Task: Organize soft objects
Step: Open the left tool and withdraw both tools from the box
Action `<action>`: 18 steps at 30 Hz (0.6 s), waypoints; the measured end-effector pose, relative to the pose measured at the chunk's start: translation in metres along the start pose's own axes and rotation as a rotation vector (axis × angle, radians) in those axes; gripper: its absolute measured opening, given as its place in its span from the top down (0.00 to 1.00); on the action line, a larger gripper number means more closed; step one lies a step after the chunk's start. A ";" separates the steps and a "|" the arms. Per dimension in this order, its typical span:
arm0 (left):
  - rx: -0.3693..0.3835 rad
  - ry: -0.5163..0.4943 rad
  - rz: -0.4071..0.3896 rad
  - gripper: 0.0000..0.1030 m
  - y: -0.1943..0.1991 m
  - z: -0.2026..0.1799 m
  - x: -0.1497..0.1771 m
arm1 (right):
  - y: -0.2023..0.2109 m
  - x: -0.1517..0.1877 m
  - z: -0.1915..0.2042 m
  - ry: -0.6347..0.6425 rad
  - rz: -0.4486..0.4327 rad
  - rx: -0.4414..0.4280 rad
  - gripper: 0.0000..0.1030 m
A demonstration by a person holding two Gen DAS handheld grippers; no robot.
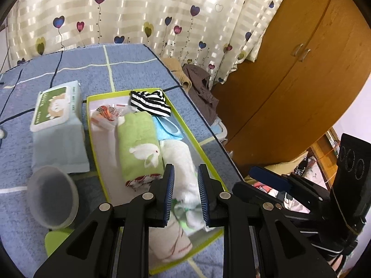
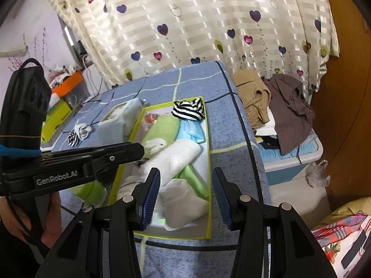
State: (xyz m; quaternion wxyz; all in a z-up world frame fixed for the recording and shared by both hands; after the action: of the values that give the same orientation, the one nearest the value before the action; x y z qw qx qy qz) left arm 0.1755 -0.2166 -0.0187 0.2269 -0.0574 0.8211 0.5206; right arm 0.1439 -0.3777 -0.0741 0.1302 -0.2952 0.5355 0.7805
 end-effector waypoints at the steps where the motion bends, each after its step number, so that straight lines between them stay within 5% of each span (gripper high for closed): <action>1: 0.001 -0.002 -0.003 0.79 0.003 0.001 0.002 | 0.001 0.001 0.003 0.004 0.000 0.003 0.56; 18: 0.007 -0.003 -0.083 0.79 0.060 0.014 0.037 | 0.019 0.005 0.052 0.059 -0.013 0.043 0.51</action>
State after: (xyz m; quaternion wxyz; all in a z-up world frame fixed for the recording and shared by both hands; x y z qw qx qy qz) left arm 0.1271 -0.1718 0.0101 0.2499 -0.0898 0.8194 0.5080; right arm 0.1130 -0.3387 -0.0498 0.1257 -0.3186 0.5540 0.7588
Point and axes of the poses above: each gripper's, at about its wrist camera, not at the fingertips, and y roughly against the way its jaws point, z to its left, x to its underside, the point moved 5 cm from there along -y, roughly the way its jaws point, and after that the axes turned 12 degrees about z, right-handed, at the moved point
